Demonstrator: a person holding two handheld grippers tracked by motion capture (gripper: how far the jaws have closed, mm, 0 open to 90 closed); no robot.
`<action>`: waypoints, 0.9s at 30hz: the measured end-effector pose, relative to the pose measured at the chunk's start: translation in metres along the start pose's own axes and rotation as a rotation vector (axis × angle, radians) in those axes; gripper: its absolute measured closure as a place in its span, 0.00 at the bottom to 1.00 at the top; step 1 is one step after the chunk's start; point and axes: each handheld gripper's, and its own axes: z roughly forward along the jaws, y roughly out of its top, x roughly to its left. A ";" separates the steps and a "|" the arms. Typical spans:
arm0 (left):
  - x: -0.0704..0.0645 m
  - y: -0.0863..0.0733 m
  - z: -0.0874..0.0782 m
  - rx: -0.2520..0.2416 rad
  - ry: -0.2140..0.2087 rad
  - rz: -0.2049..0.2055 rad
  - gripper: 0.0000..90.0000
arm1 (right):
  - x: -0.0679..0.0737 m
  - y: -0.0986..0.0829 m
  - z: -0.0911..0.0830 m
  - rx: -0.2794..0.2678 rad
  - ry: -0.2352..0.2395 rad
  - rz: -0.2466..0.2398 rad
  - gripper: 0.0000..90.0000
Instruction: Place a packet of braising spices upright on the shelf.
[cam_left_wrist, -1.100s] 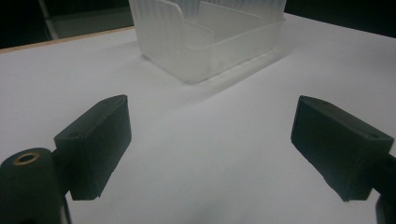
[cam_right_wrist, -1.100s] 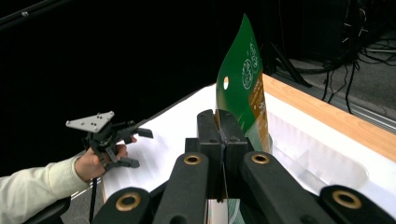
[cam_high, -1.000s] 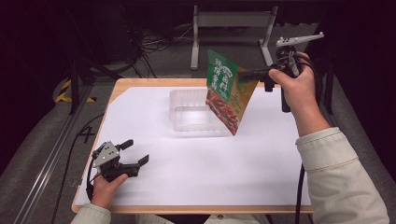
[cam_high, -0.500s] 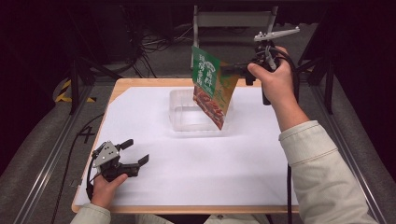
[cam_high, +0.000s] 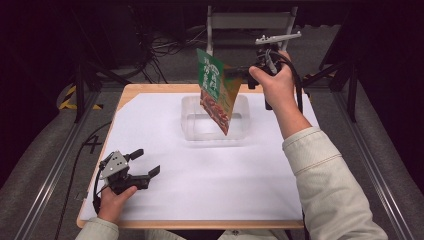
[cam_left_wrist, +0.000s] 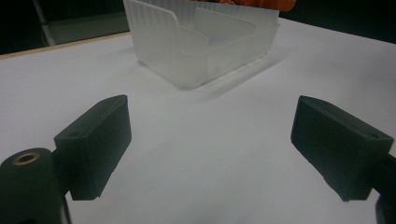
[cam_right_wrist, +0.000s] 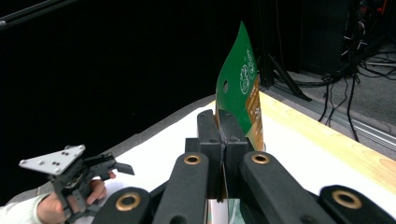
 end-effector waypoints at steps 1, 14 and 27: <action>0.000 0.000 0.000 0.001 0.000 0.001 0.14 | -0.001 0.000 0.002 -0.001 -0.004 0.000 1.00; 0.001 0.000 0.000 0.005 -0.001 0.003 0.15 | -0.012 -0.001 0.027 -0.009 -0.028 -0.020 1.00; 0.001 0.000 0.000 0.005 -0.003 0.006 0.15 | -0.023 -0.010 0.042 -0.003 -0.030 -0.020 1.00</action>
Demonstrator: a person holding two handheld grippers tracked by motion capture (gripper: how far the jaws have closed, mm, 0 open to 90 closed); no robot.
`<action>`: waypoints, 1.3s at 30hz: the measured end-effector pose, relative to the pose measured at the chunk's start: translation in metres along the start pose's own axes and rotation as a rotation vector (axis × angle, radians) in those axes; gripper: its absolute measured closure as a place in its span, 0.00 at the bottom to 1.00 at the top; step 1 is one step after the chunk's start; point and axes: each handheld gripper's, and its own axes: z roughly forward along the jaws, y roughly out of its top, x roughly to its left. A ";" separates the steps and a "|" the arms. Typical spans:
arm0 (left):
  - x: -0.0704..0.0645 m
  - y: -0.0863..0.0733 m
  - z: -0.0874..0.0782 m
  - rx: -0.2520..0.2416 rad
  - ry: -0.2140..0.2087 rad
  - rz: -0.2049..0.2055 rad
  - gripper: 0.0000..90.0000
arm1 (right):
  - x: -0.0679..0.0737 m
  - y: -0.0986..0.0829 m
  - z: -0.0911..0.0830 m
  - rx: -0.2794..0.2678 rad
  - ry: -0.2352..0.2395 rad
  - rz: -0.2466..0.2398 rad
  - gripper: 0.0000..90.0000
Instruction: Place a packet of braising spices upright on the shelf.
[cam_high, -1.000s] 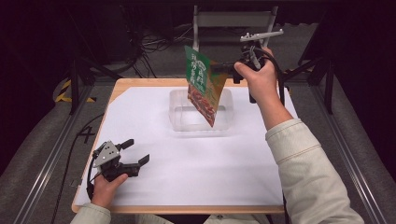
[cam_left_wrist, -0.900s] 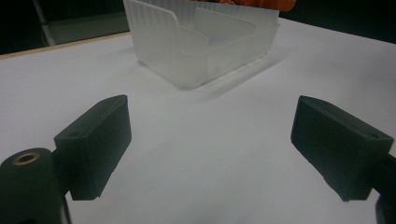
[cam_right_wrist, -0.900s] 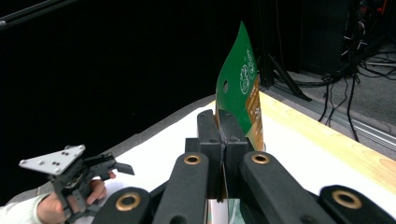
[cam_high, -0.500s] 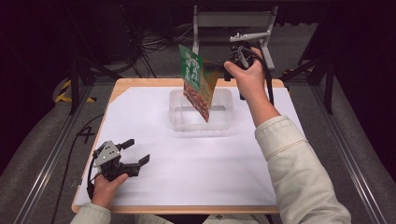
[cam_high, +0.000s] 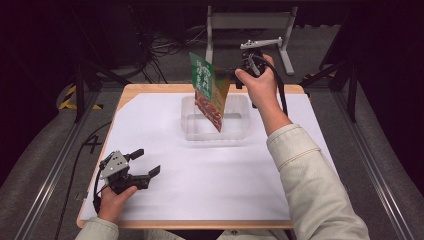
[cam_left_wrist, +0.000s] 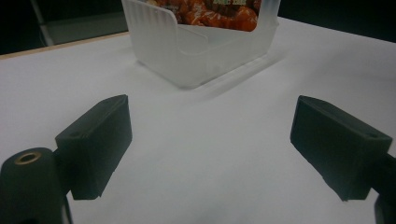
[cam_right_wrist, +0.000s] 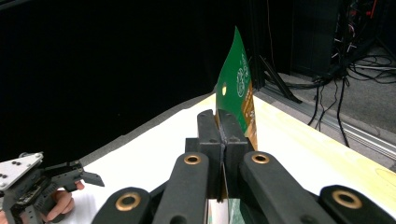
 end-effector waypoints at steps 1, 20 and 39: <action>0.000 0.000 0.000 0.000 0.000 0.000 0.15 | -0.001 -0.001 0.001 0.001 0.000 0.001 1.00; 0.000 0.000 0.001 0.005 -0.003 0.003 0.15 | -0.004 -0.013 0.017 0.063 -0.046 0.003 1.00; 0.000 0.000 0.001 0.005 -0.005 0.001 0.15 | -0.006 -0.025 0.025 0.090 -0.049 0.026 1.00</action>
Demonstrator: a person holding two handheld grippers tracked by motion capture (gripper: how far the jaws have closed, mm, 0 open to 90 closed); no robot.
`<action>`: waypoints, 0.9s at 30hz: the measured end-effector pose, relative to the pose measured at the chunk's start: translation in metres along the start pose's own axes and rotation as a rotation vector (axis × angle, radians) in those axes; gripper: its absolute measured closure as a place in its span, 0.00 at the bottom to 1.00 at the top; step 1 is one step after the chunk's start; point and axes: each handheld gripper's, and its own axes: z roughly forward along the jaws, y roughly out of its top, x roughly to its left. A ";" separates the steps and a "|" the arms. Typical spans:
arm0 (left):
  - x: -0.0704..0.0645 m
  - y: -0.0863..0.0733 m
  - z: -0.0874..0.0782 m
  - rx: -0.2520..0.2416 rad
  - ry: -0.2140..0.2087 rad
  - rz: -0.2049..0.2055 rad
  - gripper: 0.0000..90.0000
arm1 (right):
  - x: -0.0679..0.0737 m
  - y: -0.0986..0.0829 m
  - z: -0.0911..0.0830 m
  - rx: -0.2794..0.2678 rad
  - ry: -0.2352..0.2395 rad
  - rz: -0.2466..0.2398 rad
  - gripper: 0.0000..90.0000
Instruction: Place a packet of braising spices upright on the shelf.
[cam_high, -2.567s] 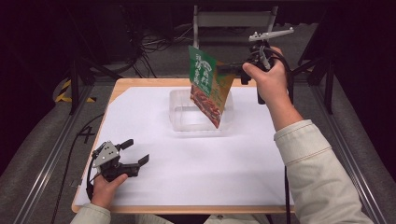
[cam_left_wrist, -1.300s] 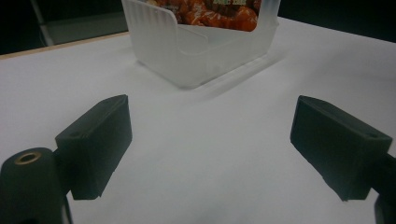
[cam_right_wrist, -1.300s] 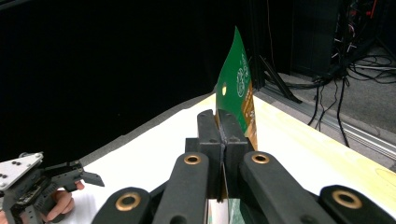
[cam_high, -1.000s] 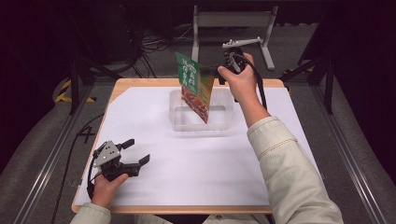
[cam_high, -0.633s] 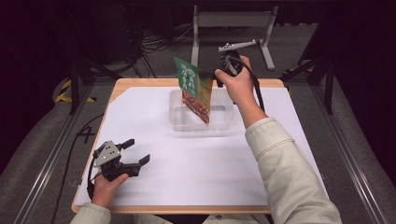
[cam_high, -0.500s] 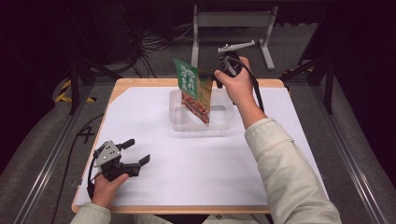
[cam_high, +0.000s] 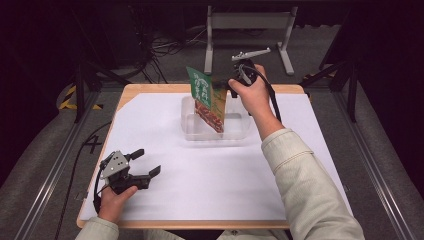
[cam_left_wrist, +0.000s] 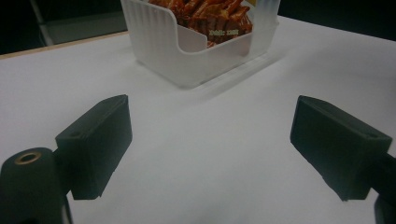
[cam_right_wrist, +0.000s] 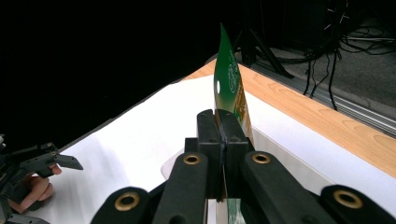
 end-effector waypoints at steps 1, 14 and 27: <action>0.000 0.000 0.000 0.000 0.000 0.001 0.15 | 0.000 0.000 0.000 0.000 -0.002 0.000 1.00; -0.001 0.000 0.001 0.001 -0.001 0.000 0.15 | -0.004 -0.010 -0.008 -0.004 -0.009 0.013 0.98; -0.001 0.000 0.001 0.002 -0.002 0.003 0.15 | 0.001 -0.009 -0.012 -0.086 -0.013 -0.012 0.61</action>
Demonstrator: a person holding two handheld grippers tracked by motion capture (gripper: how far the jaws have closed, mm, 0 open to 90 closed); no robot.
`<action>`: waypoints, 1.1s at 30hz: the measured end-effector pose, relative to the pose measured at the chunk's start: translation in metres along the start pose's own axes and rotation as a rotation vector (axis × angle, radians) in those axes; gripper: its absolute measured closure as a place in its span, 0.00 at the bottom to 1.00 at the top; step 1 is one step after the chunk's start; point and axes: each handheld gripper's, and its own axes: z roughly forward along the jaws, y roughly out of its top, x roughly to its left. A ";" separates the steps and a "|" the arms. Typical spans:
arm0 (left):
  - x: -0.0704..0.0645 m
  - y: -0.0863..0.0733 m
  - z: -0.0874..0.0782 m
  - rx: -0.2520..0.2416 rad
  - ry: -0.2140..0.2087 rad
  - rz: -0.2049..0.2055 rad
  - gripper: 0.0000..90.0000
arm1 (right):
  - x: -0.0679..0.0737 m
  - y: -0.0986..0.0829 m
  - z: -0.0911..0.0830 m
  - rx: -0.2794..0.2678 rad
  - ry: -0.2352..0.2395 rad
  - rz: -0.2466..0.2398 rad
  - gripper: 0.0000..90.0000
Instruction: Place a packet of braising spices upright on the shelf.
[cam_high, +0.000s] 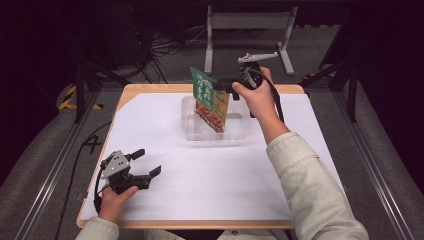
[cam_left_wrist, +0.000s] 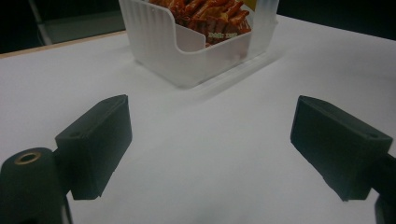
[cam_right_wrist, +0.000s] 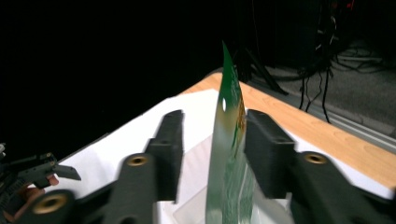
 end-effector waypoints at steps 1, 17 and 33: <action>0.000 0.000 0.000 0.002 0.000 0.001 0.15 | 0.001 0.000 0.000 -0.007 0.001 -0.001 0.58; -0.001 0.000 0.002 0.001 -0.002 -0.003 0.15 | 0.017 0.000 -0.035 -0.125 0.018 -0.049 0.41; 0.000 0.001 0.002 0.002 0.001 -0.001 0.15 | 0.030 -0.018 -0.097 -0.184 0.010 -0.095 0.39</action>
